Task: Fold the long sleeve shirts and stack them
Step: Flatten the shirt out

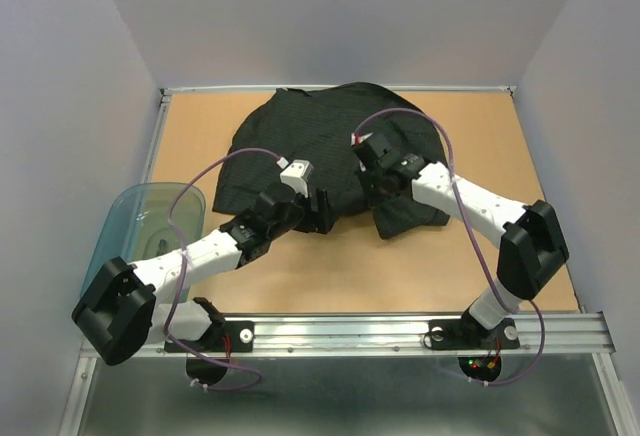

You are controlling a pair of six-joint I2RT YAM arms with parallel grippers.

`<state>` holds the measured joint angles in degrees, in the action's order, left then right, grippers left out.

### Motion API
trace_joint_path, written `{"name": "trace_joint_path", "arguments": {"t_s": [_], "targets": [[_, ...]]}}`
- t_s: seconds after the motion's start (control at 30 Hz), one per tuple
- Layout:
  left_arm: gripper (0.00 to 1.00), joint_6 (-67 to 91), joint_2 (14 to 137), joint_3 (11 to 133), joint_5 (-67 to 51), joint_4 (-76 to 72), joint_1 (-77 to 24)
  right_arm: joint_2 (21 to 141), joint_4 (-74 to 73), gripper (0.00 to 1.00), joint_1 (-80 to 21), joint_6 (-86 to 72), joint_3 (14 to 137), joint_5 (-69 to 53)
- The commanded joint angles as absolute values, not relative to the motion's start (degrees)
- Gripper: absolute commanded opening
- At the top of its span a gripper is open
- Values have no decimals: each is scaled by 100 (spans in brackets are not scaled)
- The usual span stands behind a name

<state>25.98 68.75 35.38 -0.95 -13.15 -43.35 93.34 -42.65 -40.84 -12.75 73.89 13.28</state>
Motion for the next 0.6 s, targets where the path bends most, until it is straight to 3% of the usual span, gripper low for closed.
{"name": "trace_joint_path", "arguments": {"t_s": [0.0,0.27,0.57], "targets": [[89,2321,6802,3401,-342,-2513,-4596,9140,-4623,1,-3605,-1081,8112,399],[90,2355,7636,3594,-282,-3128,-4983,9386,-4878,0,-3278,-1072,8648,-289],[92,1741,8393,3455,834,-4612,-5098,9387,-4878,1,-3226,-1151,8850,-633]]}}
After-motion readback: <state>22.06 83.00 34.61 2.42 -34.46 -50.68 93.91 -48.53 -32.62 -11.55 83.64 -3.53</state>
